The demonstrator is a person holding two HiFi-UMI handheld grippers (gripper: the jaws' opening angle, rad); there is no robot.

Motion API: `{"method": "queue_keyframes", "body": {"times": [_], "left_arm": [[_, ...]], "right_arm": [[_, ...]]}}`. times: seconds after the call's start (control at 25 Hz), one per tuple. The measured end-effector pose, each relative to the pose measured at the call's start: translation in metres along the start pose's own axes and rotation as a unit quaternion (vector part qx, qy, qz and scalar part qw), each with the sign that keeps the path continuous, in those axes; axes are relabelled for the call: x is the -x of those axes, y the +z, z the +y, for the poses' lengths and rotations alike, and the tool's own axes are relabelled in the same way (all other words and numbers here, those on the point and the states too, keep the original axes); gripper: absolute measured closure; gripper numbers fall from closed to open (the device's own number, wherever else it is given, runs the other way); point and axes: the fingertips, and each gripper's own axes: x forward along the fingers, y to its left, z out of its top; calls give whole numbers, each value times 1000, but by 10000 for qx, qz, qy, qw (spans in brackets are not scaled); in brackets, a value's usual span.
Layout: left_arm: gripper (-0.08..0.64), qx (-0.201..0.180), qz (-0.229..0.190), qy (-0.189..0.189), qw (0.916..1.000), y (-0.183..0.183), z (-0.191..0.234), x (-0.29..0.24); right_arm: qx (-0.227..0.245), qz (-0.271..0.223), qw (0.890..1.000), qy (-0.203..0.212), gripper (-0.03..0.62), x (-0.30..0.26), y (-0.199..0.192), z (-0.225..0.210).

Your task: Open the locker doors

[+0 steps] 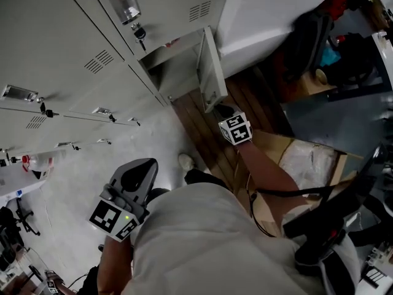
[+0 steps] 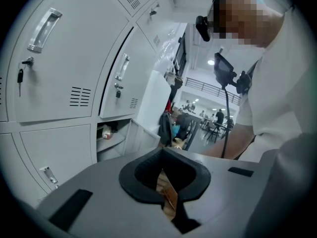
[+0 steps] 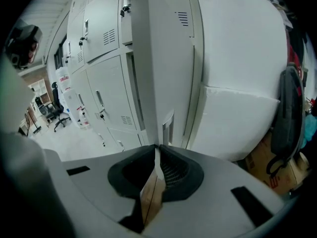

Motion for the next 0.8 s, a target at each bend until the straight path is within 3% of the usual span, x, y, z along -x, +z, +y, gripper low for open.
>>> {"method": "queue_keyframes", "body": {"times": [0.8], "left_arm": [[551,-131,112,-27,9998,6,-11,-15]], "right_arm": [[122,138,9993,-339,555,28,-23,-96]]}}
